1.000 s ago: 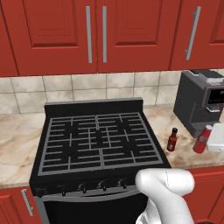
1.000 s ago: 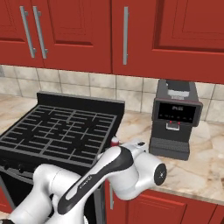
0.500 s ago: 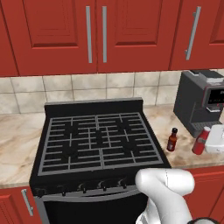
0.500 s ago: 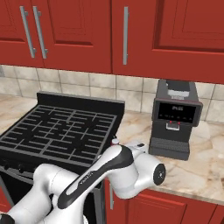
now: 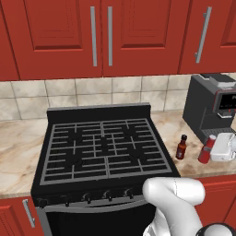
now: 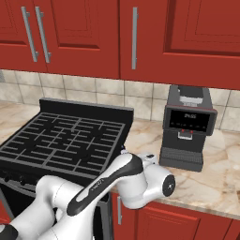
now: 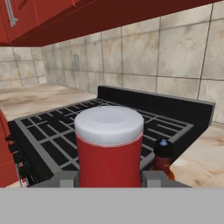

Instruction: Take 2 condiments from the cabinet and move them on the counter near the stove.Make sure the condiments are lined up with each other, next to each other.

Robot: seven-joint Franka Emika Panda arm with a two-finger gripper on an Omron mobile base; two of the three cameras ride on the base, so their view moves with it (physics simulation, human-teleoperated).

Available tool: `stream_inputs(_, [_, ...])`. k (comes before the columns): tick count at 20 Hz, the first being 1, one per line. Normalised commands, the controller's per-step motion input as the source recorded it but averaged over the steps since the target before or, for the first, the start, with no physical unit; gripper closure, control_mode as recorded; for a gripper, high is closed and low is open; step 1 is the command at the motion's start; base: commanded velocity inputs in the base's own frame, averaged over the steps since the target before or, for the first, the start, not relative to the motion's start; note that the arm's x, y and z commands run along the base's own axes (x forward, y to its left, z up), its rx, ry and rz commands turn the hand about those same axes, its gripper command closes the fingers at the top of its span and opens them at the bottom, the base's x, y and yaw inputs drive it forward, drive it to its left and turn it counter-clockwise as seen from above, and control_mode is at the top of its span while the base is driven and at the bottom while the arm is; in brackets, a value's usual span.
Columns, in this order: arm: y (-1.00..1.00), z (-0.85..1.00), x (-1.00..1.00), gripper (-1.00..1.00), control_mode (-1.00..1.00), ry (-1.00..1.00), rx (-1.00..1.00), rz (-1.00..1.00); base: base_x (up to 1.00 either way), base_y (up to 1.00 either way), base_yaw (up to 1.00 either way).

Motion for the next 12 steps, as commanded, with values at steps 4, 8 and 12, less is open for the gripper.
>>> stream_inputs(4, [0.0,-0.14,0.18,1.0,-1.0,0.0,0.0,0.0,0.0,0.0,0.0])
stream_inputs(8, [0.0,-0.14,0.16,1.0,-1.0,0.0,-0.01,0.0,0.0,0.0,0.0])
stream_inputs(12, [0.0,-0.14,0.18,1.0,-1.0,0.0,0.0,0.0,0.0,0.0,0.0])
